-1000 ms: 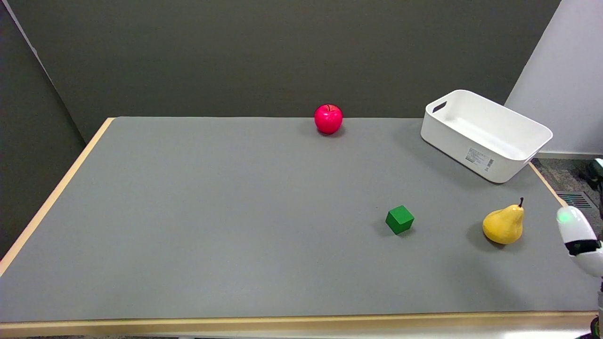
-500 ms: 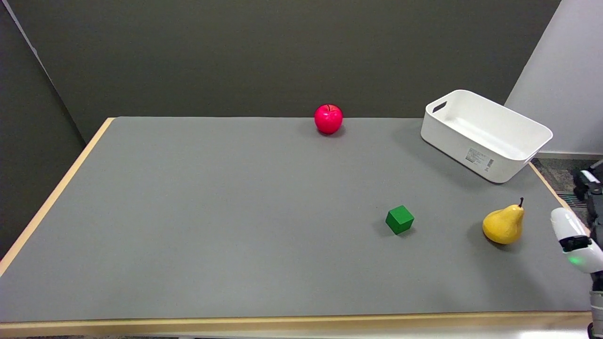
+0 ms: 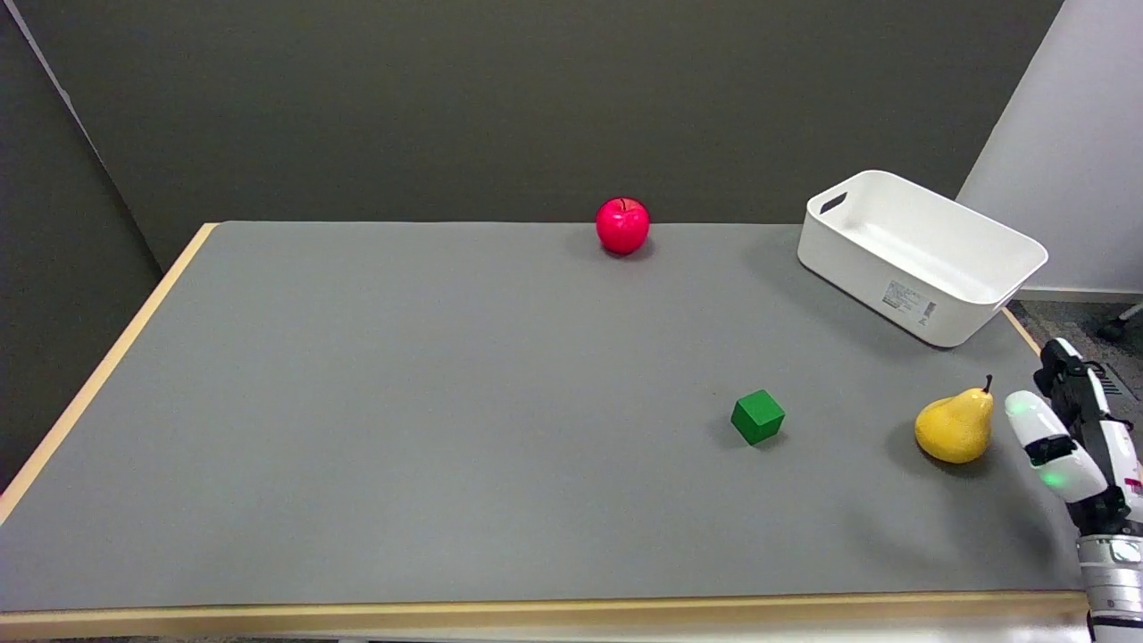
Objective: Pick up the yellow pear on the table.
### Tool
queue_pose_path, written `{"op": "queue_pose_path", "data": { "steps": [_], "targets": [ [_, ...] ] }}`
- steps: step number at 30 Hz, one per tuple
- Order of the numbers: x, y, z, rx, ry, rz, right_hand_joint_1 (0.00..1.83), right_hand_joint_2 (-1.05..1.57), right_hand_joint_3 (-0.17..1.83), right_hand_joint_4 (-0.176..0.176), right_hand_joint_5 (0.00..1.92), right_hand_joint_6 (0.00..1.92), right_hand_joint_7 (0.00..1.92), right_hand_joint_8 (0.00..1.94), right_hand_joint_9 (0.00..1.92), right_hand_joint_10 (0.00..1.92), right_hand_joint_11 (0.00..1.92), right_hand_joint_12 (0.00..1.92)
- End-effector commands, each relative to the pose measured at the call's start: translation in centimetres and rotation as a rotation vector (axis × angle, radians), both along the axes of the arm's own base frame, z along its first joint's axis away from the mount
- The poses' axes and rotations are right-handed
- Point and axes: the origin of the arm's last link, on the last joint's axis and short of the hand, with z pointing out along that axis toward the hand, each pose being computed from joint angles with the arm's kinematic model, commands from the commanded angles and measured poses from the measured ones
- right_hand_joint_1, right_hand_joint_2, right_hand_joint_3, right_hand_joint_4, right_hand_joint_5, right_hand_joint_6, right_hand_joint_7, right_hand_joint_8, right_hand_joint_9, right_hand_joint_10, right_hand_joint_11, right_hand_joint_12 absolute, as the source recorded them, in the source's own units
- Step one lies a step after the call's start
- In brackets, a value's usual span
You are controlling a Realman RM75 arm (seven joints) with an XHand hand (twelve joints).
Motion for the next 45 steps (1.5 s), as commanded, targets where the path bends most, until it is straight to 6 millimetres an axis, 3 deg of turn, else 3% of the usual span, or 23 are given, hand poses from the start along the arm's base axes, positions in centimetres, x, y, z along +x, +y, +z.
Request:
{"op": "queue_pose_path", "data": {
  "steps": [1, 2, 4, 7, 16, 21, 24, 28, 36, 39, 45],
  "targets": [
    [-2.6, -1.5, 1.9, -0.03, -0.161, -0.069, 0.22, 0.55, 0.91, -0.176, 0.04, 0.34, 0.01, 0.12, 0.01, 0.15, 0.0, 0.42],
    [-2.7, -1.5, 1.9, -0.031, -0.164, -0.073, 0.37, 0.52, 0.94, -0.176, 0.06, 0.32, 0.04, 0.04, 0.04, 0.06, 0.0, 0.38],
    [-2.9, -1.5, 2.0, -0.035, -0.174, -0.087, 0.42, 0.5, 0.94, -0.176, 0.07, 0.31, 0.05, 0.0, 0.06, 0.03, 0.0, 0.37],
    [-3.2, -1.8, 2.1, -0.032, -0.177, -0.106, 0.17, 0.55, 0.9, -0.176, 0.03, 0.35, 0.0, 0.15, 0.0, 0.18, 0.0, 0.44],
    [-3.2, -3.2, 2.0, -0.011, -0.173, -0.114, 0.16, 0.55, 0.9, -0.176, 0.03, 0.37, 0.0, 0.16, 0.0, 0.2, 0.0, 0.47],
    [-1.8, -3.3, 2.2, 0.012, -0.159, -0.034, 0.16, 0.54, 0.9, -0.176, 0.03, 0.37, 0.0, 0.16, 0.0, 0.21, 0.0, 0.48],
    [-1.3, -3.2, 2.1, 0.04, -0.144, -0.033, 0.41, 0.49, 0.94, -0.176, 0.06, 0.36, 0.05, 0.03, 0.05, 0.07, 0.0, 0.42],
    [-1.0, -3.0, 1.6, 0.067, -0.135, -0.035, 0.42, 0.5, 0.93, -0.176, 0.05, 0.3, 0.02, 0.0, 0.02, 0.04, 0.0, 0.37],
    [-0.2, -1.2, 1.1, 0.084, -0.093, -0.001, 0.44, 0.49, 0.92, -0.176, 0.04, 0.25, 0.01, 0.0, 0.01, 0.02, 0.0, 0.33],
    [0.4, 0.3, 1.1, 0.075, -0.055, -0.018, 0.22, 0.57, 0.9, -0.176, 0.04, 0.21, 0.0, 0.04, 0.0, 0.01, 0.0, 0.17],
    [0.5, 1.2, 0.9, 0.053, -0.031, -0.06, 0.23, 0.58, 0.89, -0.176, 0.04, 0.16, 0.0, 0.0, 0.0, 0.0, 0.0, 0.06]
  ]
}}
